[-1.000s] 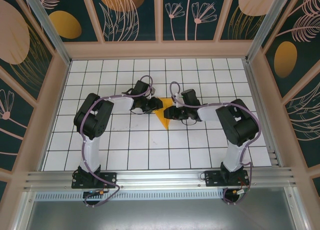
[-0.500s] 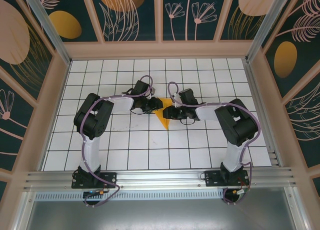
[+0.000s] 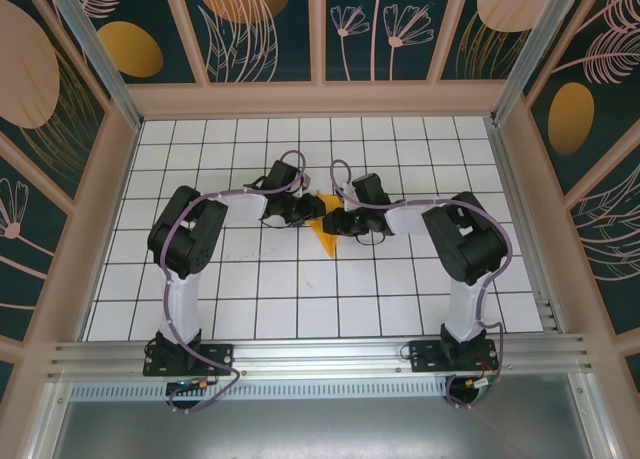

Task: Fold a paper plane with a square sheet of paper (fold left side to right side)
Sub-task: Fourth fold the wing at the center of the table.

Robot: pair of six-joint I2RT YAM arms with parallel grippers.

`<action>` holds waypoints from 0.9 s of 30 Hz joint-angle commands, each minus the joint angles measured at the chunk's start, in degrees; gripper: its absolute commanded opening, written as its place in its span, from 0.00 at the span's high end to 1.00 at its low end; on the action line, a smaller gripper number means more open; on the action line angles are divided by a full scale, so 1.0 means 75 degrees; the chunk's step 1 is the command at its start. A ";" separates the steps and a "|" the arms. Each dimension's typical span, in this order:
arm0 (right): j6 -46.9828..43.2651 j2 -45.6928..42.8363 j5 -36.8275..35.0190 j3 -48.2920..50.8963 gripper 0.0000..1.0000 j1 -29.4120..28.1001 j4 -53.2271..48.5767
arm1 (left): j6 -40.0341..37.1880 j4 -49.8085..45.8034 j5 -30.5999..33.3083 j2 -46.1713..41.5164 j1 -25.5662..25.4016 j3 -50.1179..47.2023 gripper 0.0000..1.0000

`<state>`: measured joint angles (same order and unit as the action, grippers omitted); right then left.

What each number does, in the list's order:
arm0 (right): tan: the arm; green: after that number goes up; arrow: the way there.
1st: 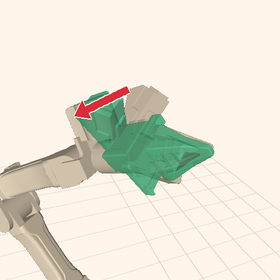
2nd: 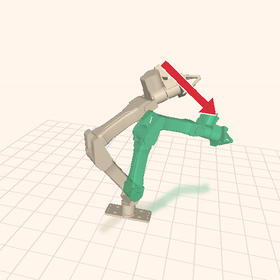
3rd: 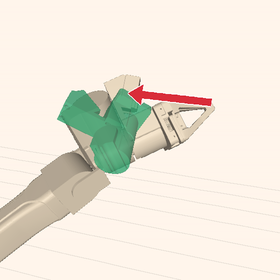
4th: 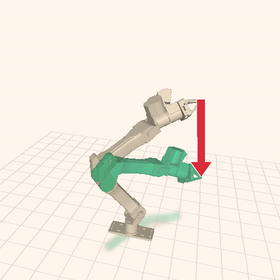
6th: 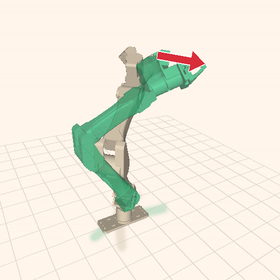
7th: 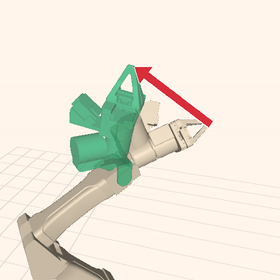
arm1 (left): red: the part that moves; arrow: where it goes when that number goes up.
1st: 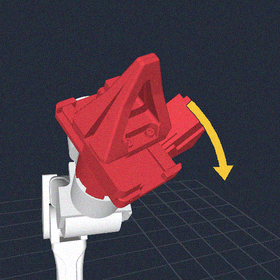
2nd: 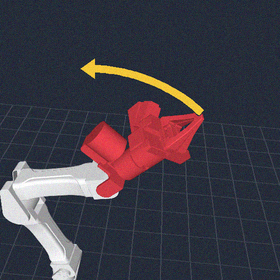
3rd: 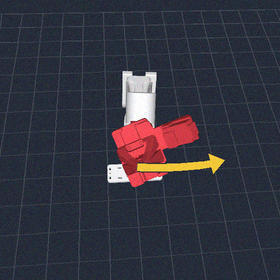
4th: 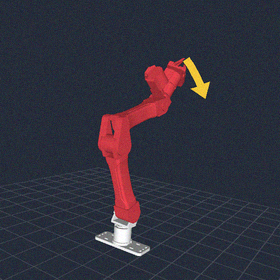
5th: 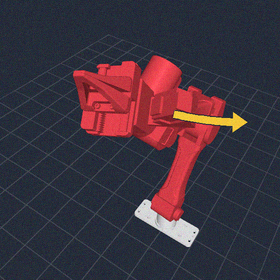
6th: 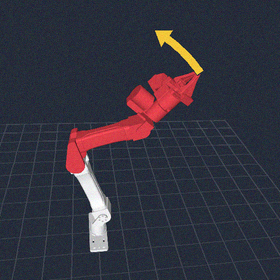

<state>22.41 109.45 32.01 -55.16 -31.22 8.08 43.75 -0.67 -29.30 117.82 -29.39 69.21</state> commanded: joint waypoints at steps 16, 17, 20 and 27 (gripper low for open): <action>0.0089 -0.1217 0.1143 0.0741 0.53 0.0913 0.0548 | -0.0269 -0.0274 0.0725 0.0572 -0.0066 -0.0266 0.65; 0.0186 -0.1152 0.1106 0.0674 0.53 0.0937 0.0525 | -0.0261 -0.0274 0.0720 0.0568 -0.0065 -0.0274 0.65; 0.0402 -0.0867 0.1035 0.0425 0.57 0.0952 0.0401 | -0.0258 -0.0274 0.0722 0.0568 -0.0064 -0.0275 0.65; 0.0842 -0.0334 0.0933 0.0063 0.60 0.0949 0.0495 | -0.0266 -0.0263 0.0707 0.0540 -0.0056 -0.0267 0.65</action>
<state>26.70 105.21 38.65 -52.75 -24.18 10.55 43.72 -0.64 -29.30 117.82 -29.39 69.21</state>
